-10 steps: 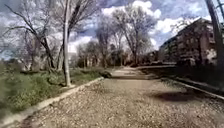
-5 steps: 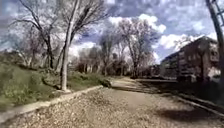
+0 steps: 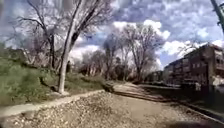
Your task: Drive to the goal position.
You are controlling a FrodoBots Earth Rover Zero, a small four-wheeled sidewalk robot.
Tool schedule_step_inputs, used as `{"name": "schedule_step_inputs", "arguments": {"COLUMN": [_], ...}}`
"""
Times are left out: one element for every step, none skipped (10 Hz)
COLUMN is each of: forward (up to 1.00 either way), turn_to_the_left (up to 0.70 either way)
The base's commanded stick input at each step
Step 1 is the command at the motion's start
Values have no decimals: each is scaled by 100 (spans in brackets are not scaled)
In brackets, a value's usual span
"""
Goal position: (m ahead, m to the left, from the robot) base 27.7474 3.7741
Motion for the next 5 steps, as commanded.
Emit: {"name": "schedule_step_inputs", "arguments": {"forward": [70,70,70,70,70], "turn_to_the_left": [0,0,-13,-35,-35]}}
